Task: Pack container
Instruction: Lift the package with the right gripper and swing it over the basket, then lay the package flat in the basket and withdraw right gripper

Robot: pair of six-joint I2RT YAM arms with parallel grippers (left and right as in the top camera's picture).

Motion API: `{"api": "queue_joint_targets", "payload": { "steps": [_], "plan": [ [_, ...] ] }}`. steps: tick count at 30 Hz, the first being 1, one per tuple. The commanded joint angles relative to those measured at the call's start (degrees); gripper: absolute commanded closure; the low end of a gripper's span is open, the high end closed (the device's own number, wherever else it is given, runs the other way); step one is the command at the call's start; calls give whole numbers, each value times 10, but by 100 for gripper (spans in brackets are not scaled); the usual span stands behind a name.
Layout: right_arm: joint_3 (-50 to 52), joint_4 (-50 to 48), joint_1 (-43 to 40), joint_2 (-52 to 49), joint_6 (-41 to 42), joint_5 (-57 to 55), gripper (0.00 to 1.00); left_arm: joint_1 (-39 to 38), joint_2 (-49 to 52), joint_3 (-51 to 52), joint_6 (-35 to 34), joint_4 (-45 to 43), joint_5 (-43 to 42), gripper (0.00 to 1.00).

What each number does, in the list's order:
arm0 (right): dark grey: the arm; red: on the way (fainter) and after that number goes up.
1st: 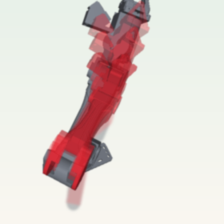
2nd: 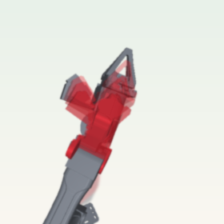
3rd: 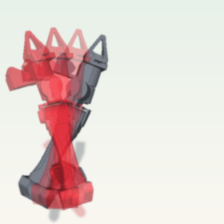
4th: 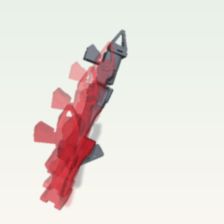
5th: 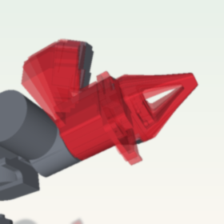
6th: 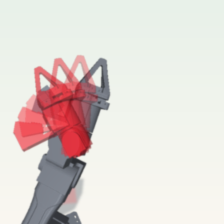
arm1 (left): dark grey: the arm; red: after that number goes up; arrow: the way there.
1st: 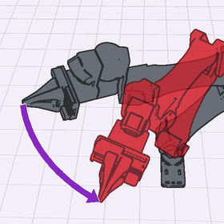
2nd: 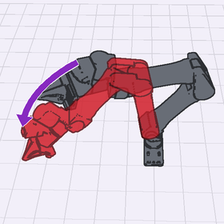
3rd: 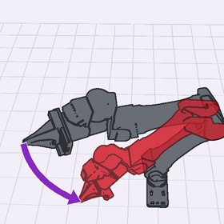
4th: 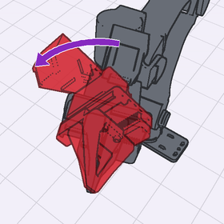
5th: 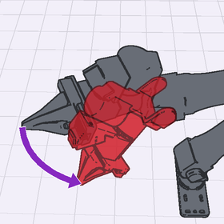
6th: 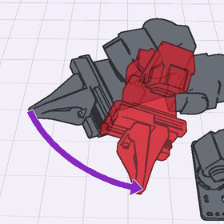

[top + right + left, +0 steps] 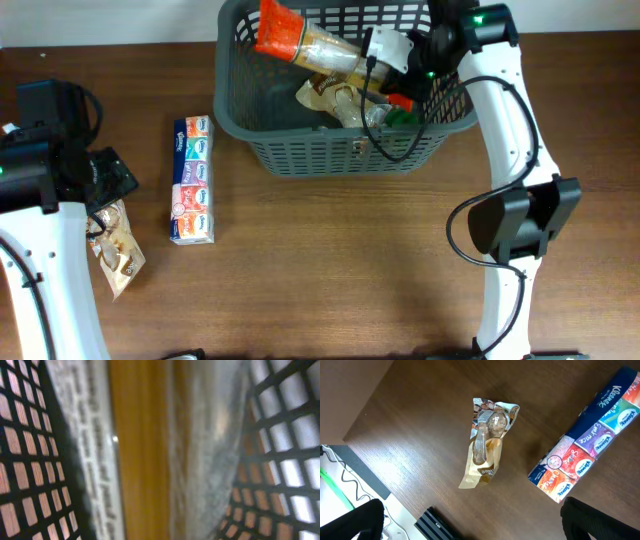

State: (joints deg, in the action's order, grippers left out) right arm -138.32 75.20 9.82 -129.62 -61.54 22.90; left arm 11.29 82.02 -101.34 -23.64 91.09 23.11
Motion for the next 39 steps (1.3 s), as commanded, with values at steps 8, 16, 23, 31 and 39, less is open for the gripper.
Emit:
{"api": "queue_joint_targets", "payload": {
  "steps": [8, 16, 23, 31, 39],
  "plan": [
    [52, -33, -5, 16, 3, 32, 96, 3, 2, 0, -1, 1, 0, 0],
    [78, -50, -10, 16, 3, -5, 96, 3, 2, 0, -1, 1, 0, 0],
    [78, -61, -9, 16, 5, -15, 69, 3, 2, 0, -1, 1, 0, 0],
    [78, -63, -9, 16, 5, -16, 1, 3, 2, 0, -1, 1, 0, 0],
    [61, -82, -9, 21, 68, -16, 1, 3, 2, 0, -1, 1, 0, 0]
  ]
}}
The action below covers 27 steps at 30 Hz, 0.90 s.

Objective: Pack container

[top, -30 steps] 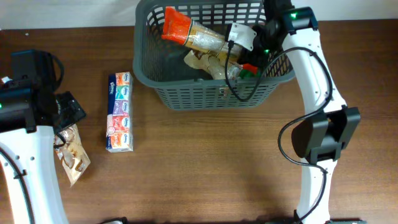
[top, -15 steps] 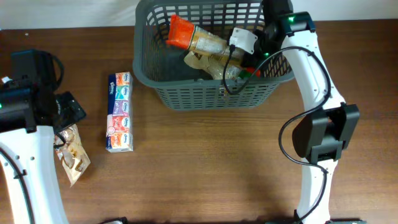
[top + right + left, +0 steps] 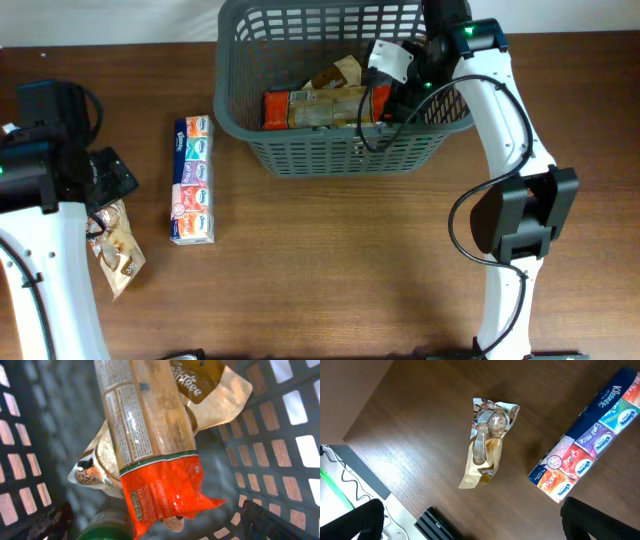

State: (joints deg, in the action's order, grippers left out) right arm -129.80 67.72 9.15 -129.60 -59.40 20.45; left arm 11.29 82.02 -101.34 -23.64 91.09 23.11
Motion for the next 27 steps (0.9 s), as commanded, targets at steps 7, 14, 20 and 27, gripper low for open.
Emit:
{"api": "queue_joint_targets", "payload": {
  "steps": [7, 14, 20, 27],
  "plan": [
    [-164, -15, -2, 30, 217, -67, 1, 3, 2, 0, -1, 1, 0, 1],
    [-395, 24, -7, 30, 332, -331, 1, 3, 2, 0, -1, 1, 0, 0],
    [-488, 96, -60, 42, 400, -433, 1, 3, 2, 0, -1, 1, 0, 0],
    [-491, 232, -209, 61, 535, -435, 1, 3, 2, 0, -1, 1, 0, 1]
  ]
}}
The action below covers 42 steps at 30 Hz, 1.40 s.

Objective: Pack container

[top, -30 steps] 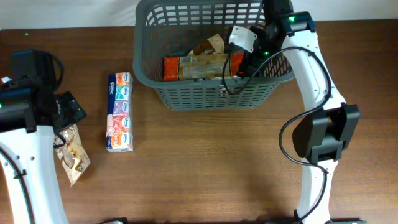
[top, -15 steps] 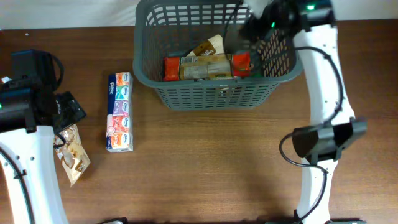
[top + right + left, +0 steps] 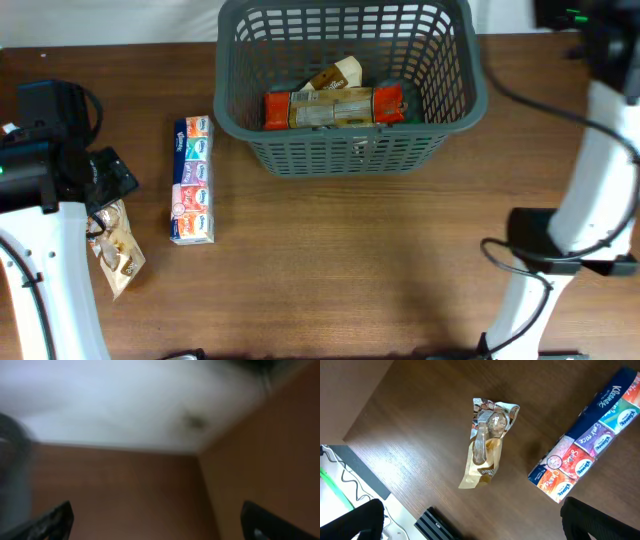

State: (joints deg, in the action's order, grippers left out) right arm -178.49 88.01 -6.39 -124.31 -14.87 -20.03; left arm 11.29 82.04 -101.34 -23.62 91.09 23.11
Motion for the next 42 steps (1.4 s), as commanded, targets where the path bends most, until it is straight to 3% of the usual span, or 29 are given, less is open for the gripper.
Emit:
{"api": "queue_joint_targets", "payload": {
  "steps": [1, 4, 9, 15, 23, 36, 42],
  "plan": [
    [-4, 49, -77, 9, 108, -27, 1, 3, 1, 0, -1, 1, 0, 0],
    [-3, 93, -139, 8, 144, -3, 1, 3, 1, 0, -1, 1, 0, 0],
    [2, 93, -233, 7, 146, 101, 1, 3, 1, 0, -1, 1, 0, 0],
    [2, 93, -302, -8, 146, 138, 1, 3, 1, 0, -1, 1, 0, 0],
    [16, 93, -328, -39, 145, 110, 1, 3, 1, 0, -1, 1, 0, 0],
    [208, 78, -330, -47, 145, 108, 1, 3, 1, 0, -2, -19, -21, 0],
    [246, 78, -330, -47, 145, 108, 1, 3, 1, 0, -2, -40, -46, 1]
  ]
}}
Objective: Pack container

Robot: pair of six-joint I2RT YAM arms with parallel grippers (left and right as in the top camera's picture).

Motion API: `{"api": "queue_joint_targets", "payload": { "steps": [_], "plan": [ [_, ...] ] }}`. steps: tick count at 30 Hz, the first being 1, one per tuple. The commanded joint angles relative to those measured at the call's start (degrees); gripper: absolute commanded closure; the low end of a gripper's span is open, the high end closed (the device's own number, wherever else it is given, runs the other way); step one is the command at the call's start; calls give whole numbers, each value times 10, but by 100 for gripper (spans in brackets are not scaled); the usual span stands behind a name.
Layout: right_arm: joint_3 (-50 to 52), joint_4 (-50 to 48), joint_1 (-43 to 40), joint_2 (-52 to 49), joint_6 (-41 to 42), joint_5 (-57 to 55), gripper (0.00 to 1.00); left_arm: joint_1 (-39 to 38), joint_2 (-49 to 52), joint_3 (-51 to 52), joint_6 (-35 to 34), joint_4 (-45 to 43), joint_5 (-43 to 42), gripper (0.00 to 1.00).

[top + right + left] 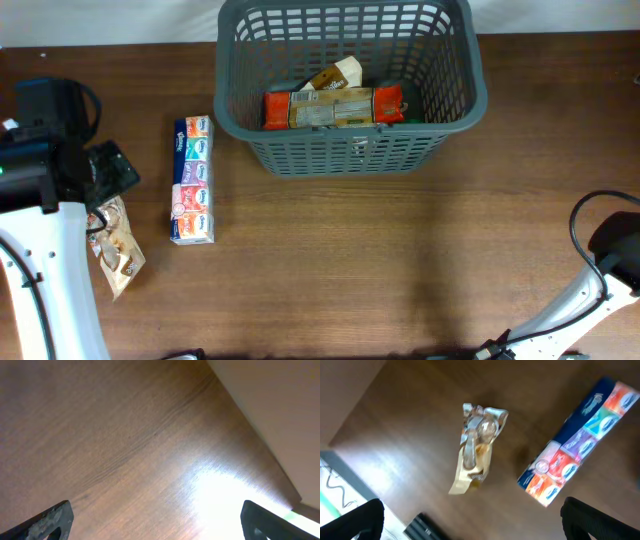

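Note:
The grey basket (345, 150) stands at the back middle of the table. A long orange-and-tan package (330, 107) lies flat in it, on a brown snack bag (336, 74). On the table to the left lie a colourful tissue pack (192, 180) (580, 442) and a clear snack bag (115, 250) (475, 447). My left gripper (475, 522) hangs open above that snack bag, nothing in it. Open and empty too, my right gripper (157, 520) is over bare wood; only its arm (610, 250) shows overhead.
The table's edge runs across the upper right of the right wrist view, with bright glare on the wood below it. In the left wrist view, the table's left edge and cables (335, 495) lie off the table.
My right arm has gone from the back right corner to the right edge of the table, over bare wood. My left wrist view has shifted slightly and is blurred; the snack bag and tissue pack lie as before.
At first my right gripper was in the basket with the long orange package tilted up over the rim. Then the package lay flat in the basket with my gripper open above it. After that my right arm was clear of the basket, and now at the table's right edge.

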State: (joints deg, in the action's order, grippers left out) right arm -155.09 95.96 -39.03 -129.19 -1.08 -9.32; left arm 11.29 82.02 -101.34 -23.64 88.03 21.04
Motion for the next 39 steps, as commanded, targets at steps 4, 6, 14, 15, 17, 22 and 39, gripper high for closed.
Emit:
{"api": "queue_joint_targets", "payload": {
  "steps": [4, 6, 14, 15, 17, 22, 39],
  "plan": [
    [14, -2, -3, 2, 7, 1, 1, 3, 2, 0, -1, -22, -45, 0],
    [14, -2, -3, 2, 7, 1, 1, 3, 2, 0, -1, -29, -45, 0],
    [14, -2, -3, 2, 7, 1, 1, 2, 4, 0, 173, -50, -182, 0],
    [14, -2, -3, 2, 7, 1, 1, 2, 4, 0, 250, -52, -244, 1],
    [14, -2, -3, 2, 7, 1, 1, 2, 6, 0, 409, -42, -380, 0],
    [14, -2, -3, 2, 7, 1, 1, 5, 19, 0, 389, -84, -355, 0],
    [14, -2, -3, 2, 7, 1, 1, 4, 223, 1, 357, -88, -297, 0]
  ]
}}
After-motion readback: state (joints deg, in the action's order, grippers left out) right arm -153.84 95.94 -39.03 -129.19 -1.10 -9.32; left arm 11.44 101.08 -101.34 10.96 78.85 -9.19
